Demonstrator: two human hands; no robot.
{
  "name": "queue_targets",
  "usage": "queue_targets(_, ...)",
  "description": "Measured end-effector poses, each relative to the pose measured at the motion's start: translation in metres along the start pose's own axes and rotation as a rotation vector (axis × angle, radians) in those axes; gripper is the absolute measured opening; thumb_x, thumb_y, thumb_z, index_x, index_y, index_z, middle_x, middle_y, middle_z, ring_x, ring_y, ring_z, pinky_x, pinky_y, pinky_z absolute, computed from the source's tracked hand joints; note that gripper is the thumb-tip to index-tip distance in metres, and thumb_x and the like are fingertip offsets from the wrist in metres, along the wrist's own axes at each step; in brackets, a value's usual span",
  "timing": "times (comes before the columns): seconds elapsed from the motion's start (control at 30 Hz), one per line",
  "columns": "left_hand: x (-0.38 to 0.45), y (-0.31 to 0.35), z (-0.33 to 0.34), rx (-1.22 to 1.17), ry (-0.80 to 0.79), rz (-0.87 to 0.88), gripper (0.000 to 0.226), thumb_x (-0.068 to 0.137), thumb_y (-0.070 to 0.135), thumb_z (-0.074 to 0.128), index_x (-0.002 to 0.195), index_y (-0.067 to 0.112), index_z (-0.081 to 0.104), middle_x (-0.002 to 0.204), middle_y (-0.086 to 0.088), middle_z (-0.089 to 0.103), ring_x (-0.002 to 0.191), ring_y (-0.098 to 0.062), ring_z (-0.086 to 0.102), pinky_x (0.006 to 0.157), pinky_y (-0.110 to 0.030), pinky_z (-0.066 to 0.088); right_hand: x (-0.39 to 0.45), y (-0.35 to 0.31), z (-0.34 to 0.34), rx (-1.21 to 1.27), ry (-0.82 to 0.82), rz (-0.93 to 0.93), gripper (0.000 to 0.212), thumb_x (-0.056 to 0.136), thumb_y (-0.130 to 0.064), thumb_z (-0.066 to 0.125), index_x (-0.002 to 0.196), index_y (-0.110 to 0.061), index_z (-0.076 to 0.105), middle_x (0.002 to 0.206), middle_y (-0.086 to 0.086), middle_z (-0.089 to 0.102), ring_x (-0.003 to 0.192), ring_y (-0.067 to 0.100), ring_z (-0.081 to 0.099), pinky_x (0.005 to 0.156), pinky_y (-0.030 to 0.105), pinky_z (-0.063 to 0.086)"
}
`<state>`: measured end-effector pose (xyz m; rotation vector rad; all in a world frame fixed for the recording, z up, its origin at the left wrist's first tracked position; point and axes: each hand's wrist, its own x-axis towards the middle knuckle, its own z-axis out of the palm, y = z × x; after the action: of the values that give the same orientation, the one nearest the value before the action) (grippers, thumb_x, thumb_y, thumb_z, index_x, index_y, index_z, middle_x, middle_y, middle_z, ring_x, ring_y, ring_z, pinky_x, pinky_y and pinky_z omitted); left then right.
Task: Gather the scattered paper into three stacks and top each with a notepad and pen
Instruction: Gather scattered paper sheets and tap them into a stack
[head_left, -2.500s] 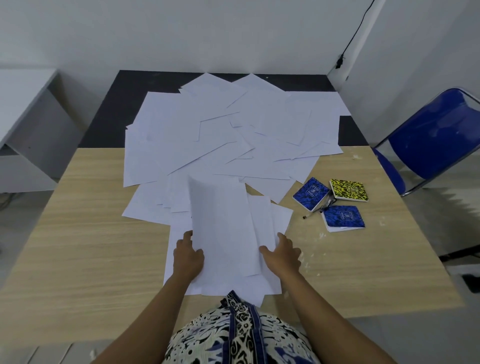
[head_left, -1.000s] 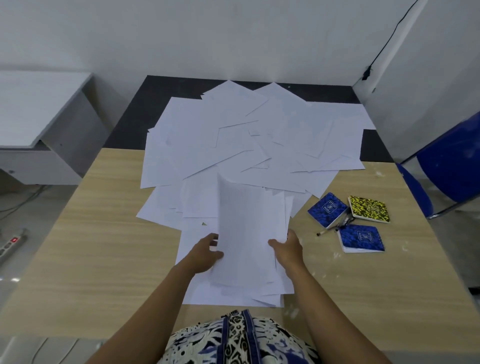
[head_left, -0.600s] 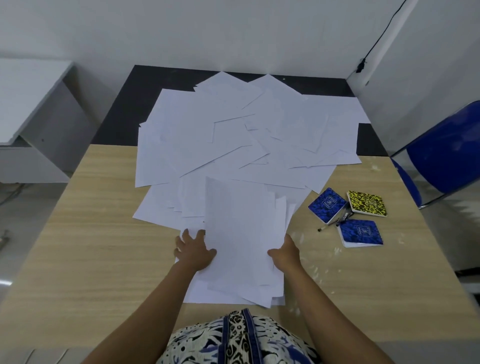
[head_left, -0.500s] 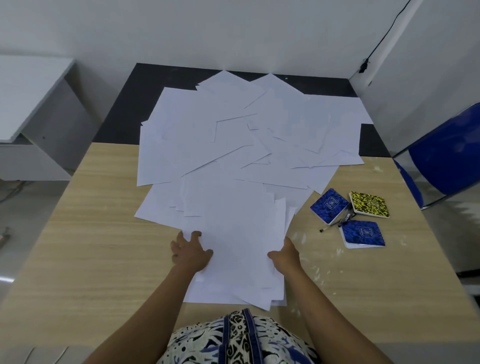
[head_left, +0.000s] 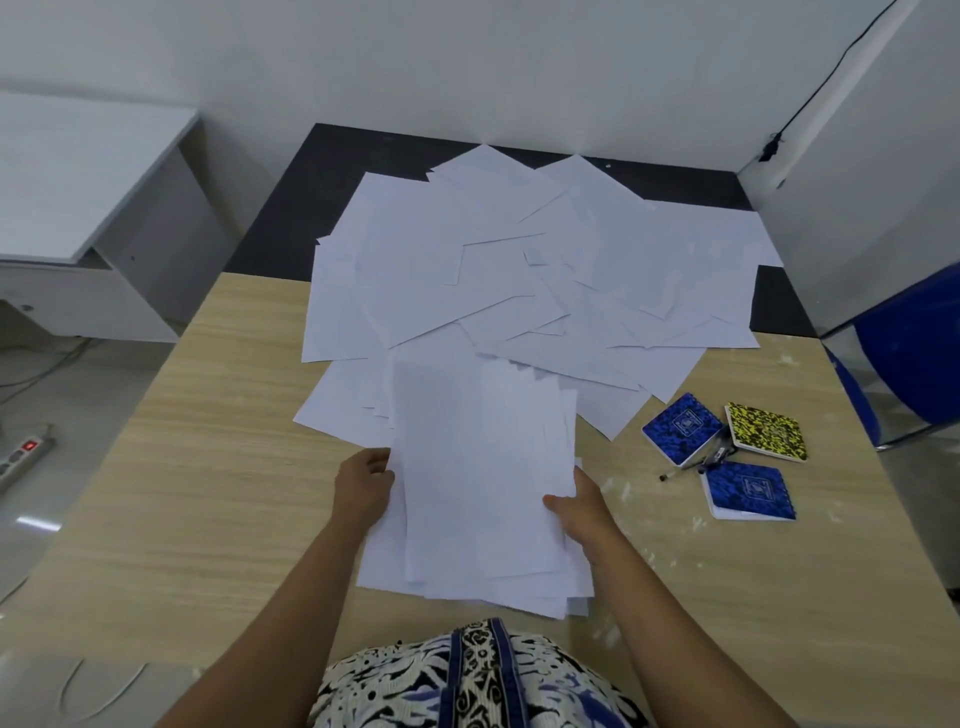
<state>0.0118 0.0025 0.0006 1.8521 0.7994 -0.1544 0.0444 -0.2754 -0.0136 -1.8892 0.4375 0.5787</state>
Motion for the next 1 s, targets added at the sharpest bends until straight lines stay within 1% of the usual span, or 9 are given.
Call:
queue_targets(0.1, 0.008, 0.003, -0.01, -0.133, 0.061, -0.023, 0.037, 0.085, -0.007, 0.054, 0.121, 0.002, 0.062, 0.113, -0.014, 0.066, 0.106, -0.029, 0.062, 0.091, -0.036, 0.048, 0.0, 0.001, -0.008, -0.128, -0.018, -0.022, 0.048, 0.09, 0.001, 0.053, 0.134, -0.016, 0.05, 0.119, 0.0, 0.06, 0.107, 0.018, 0.055, 0.088, 0.026, 0.043)
queue_targets(0.2, 0.012, 0.001, -0.014, -0.201, 0.001, -0.114, 0.038, 0.087, 0.002, 0.062, 0.124, 0.0, 0.059, 0.118, -0.013, 0.063, 0.109, -0.031, 0.06, 0.097, -0.04, 0.047, 0.004, 0.006, -0.01, -0.277, 0.02, -0.006, 0.048, 0.088, 0.001, 0.05, 0.133, -0.016, 0.051, 0.122, 0.002, 0.061, 0.099, 0.017, 0.055, 0.086, 0.025, 0.045)
queue_targets(0.37, 0.002, -0.015, -0.009, -0.191, -0.009, -0.165, 0.047, 0.083, -0.003, 0.063, 0.129, -0.001, 0.052, 0.125, -0.017, 0.058, 0.108, -0.031, 0.057, 0.087, -0.039, 0.046, 0.009, 0.01, -0.008, -0.359, 0.079, 0.02, 0.046, 0.083, -0.003, 0.044, 0.117, -0.03, 0.059, 0.101, -0.008, 0.064, 0.097, 0.023, 0.06, 0.091, 0.043, 0.051)
queue_targets(0.5, 0.0, -0.011, -0.013, -0.188, -0.006, -0.077, 0.046, 0.079, -0.016, 0.049, 0.123, -0.002, 0.055, 0.117, -0.018, 0.061, 0.107, -0.033, 0.059, 0.08, -0.037, 0.047, 0.004, -0.003, -0.007, -0.272, 0.09, -0.043, 0.038, 0.083, 0.003, 0.045, 0.098, -0.027, 0.062, 0.093, -0.007, 0.065, 0.088, 0.024, 0.062, 0.083, 0.042, 0.053)
queue_targets(0.57, -0.001, 0.003, -0.016, -0.206, -0.007, 0.015, 0.044, 0.08, -0.016, 0.052, 0.122, -0.003, 0.055, 0.112, -0.015, 0.062, 0.112, -0.033, 0.058, 0.08, -0.034, 0.045, 0.003, -0.008, -0.005, -0.226, 0.105, -0.062, 0.037, 0.084, 0.003, 0.046, 0.107, -0.022, 0.063, 0.095, -0.006, 0.063, 0.089, 0.024, 0.061, 0.085, 0.042, 0.052)
queue_targets(0.63, 0.003, 0.012, -0.018, -0.21, -0.007, 0.076, 0.048, 0.081, -0.013, 0.06, 0.128, -0.002, 0.051, 0.123, -0.015, 0.059, 0.119, -0.032, 0.055, 0.086, -0.033, 0.044, 0.005, -0.01, -0.002, -0.206, 0.134, -0.051, 0.04, 0.084, -0.002, 0.047, 0.114, -0.024, 0.059, 0.098, -0.007, 0.061, 0.095, 0.024, 0.059, 0.09, 0.045, 0.052)
queue_targets(0.77, 0.015, 0.005, -0.017, 0.071, 0.068, -0.058, 0.079, 0.081, 0.016, 0.074, 0.147, 0.011, 0.03, 0.149, -0.016, 0.035, 0.134, -0.035, 0.037, 0.108, -0.047, 0.035, 0.015, -0.005, 0.002, -0.305, 0.12, 0.012, 0.04, 0.079, -0.023, 0.061, 0.118, -0.023, 0.051, 0.116, 0.001, 0.06, 0.106, 0.028, 0.056, 0.093, 0.049, 0.049)
queue_targets(0.9, 0.001, -0.007, -0.013, 0.439, 0.035, -0.341, 0.087, 0.085, 0.039, 0.067, 0.147, 0.003, 0.018, 0.147, -0.022, 0.025, 0.133, -0.039, 0.031, 0.109, -0.042, 0.03, 0.022, -0.001, 0.004, -0.437, 0.101, 0.082, 0.062, 0.078, -0.032, 0.067, 0.134, -0.019, 0.042, 0.128, 0.006, 0.051, 0.117, 0.032, 0.048, 0.096, 0.047, 0.047)
queue_targets(1.0, -0.009, -0.016, -0.01, 0.553, -0.029, -0.434, 0.102, 0.08, 0.034, 0.075, 0.146, 0.0, 0.006, 0.148, -0.024, 0.018, 0.135, -0.038, 0.028, 0.109, -0.041, 0.03, 0.021, -0.003, 0.005, -0.532, 0.103, 0.058, 0.06, 0.081, -0.027, 0.064, 0.136, -0.02, 0.041, 0.131, 0.009, 0.046, 0.118, 0.033, 0.045, 0.094, 0.042, 0.046)
